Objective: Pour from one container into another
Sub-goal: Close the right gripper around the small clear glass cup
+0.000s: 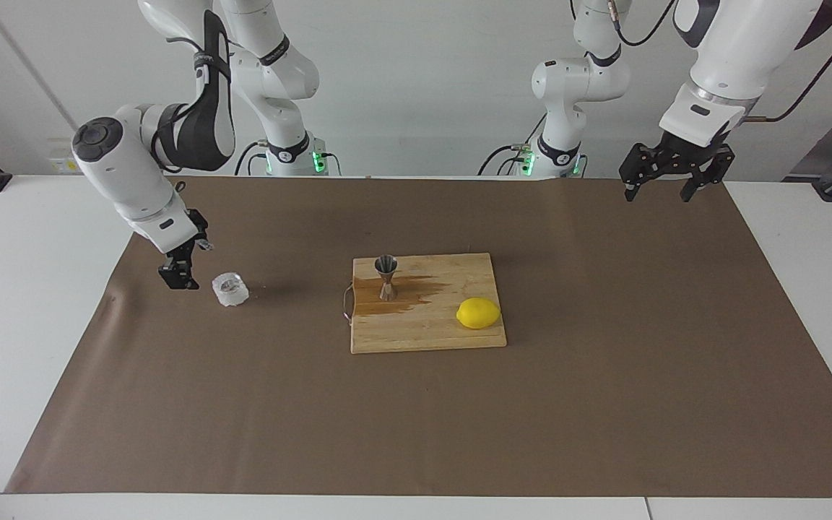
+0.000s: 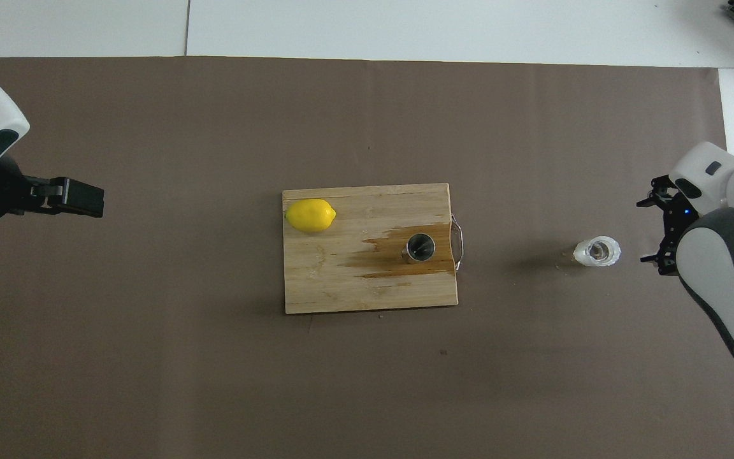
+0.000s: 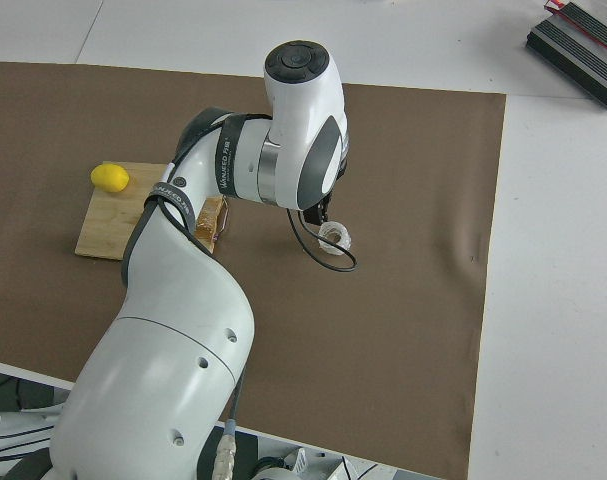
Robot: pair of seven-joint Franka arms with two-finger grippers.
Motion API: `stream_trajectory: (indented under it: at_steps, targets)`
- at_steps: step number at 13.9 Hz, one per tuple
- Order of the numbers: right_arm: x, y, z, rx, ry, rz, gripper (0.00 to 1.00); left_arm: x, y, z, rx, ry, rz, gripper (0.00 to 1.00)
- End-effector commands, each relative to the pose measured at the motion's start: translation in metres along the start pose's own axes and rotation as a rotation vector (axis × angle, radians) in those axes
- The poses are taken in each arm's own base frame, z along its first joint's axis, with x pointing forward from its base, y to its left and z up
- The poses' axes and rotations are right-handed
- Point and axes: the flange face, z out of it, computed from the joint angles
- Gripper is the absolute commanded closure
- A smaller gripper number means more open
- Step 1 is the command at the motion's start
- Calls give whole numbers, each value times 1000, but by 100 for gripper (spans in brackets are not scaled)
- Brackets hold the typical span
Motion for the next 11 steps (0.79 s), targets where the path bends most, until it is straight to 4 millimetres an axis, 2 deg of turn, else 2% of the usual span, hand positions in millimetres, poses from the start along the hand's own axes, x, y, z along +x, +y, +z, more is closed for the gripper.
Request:
stream_trajectory:
  at_steps: [1, 3, 11]
  targets:
    - [-6, -15, 30, -29, 86, -44, 0, 1, -30, -6, -80, 0, -49, 0]
    - [-9, -21, 51, -41, 137, -46, 0, -5, -29, -3, -77, -21, -45, 0]
    - [-30, -25, 91, -59, 181, -97, 0, -9, -30, 0, -69, -38, -51, 0]
